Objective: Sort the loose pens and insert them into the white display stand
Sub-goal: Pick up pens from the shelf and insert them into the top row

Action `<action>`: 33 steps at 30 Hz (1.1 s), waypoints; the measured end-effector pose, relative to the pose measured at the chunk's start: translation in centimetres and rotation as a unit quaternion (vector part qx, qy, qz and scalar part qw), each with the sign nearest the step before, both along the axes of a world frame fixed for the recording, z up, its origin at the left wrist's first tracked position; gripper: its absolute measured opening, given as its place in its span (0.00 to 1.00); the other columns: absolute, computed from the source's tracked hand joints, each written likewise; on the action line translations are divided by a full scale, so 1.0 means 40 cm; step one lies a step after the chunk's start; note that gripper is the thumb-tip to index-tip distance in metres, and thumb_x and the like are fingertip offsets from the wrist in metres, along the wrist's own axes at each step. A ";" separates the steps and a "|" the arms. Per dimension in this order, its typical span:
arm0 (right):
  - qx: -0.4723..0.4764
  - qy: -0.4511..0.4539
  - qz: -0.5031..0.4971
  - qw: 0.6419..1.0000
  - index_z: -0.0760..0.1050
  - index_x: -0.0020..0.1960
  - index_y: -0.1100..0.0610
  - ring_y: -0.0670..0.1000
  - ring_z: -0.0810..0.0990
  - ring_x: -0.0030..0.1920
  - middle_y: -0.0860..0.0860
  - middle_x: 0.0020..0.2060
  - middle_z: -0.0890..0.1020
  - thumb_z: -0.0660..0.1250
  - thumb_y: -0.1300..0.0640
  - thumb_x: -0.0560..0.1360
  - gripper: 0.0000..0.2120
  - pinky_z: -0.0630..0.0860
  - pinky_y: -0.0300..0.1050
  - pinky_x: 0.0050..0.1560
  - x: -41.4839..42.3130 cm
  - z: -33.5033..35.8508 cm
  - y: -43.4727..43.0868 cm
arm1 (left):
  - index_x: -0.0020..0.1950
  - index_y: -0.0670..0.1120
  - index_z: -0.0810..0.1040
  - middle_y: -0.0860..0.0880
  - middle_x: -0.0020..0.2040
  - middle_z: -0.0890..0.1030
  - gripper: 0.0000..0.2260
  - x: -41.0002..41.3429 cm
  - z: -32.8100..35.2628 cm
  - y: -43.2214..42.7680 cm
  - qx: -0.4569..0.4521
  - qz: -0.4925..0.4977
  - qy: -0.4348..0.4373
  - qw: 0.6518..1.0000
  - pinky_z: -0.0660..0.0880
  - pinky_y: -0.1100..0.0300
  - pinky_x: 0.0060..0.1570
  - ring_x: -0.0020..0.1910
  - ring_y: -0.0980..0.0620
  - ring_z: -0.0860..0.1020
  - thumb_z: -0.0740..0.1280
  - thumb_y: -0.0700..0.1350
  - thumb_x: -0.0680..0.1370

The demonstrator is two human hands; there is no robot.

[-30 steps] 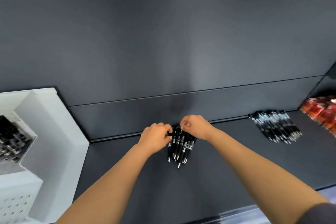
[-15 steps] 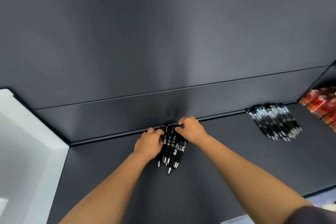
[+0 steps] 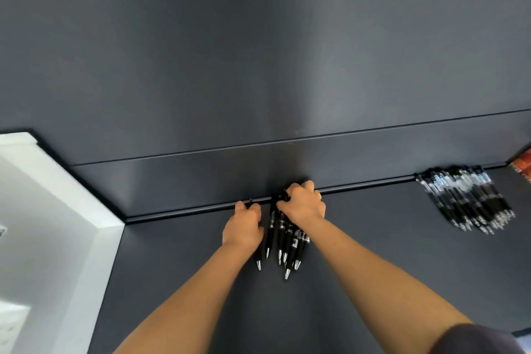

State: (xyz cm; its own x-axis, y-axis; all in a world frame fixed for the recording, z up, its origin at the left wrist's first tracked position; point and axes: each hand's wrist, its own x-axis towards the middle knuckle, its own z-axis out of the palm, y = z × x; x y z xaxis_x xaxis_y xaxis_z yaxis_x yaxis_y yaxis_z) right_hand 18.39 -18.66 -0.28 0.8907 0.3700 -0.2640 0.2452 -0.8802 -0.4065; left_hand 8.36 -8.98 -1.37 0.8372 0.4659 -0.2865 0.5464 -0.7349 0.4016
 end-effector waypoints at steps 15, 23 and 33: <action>0.366 0.157 -0.043 0.916 0.73 0.48 0.57 0.46 0.71 0.27 0.56 0.39 0.82 0.62 0.59 0.79 0.03 0.67 0.34 0.26 -0.030 0.101 -0.024 | 0.71 0.52 0.61 0.48 0.42 0.72 0.25 -0.016 0.030 0.026 -0.326 0.160 -0.158 0.918 0.73 0.60 0.32 0.36 0.52 0.72 0.56 0.32 0.78; 0.398 0.174 0.031 0.900 0.75 0.46 0.58 0.47 0.74 0.26 0.55 0.36 0.81 0.57 0.56 0.81 0.10 0.71 0.37 0.26 -0.094 0.193 0.010 | 0.64 0.47 0.70 0.47 0.39 0.73 0.12 -0.080 0.136 0.034 -0.340 0.155 -0.301 0.878 0.64 0.67 0.25 0.31 0.54 0.67 0.59 0.41 0.81; 0.400 0.052 0.181 0.897 0.78 0.47 0.57 0.42 0.77 0.26 0.51 0.35 0.80 0.64 0.55 0.78 0.06 0.74 0.36 0.26 -0.230 0.298 0.126 | 0.50 0.51 0.72 0.52 0.45 0.74 0.07 -0.253 0.295 0.105 -0.236 0.156 -0.463 0.840 0.80 0.59 0.36 0.35 0.50 0.80 0.62 0.38 0.79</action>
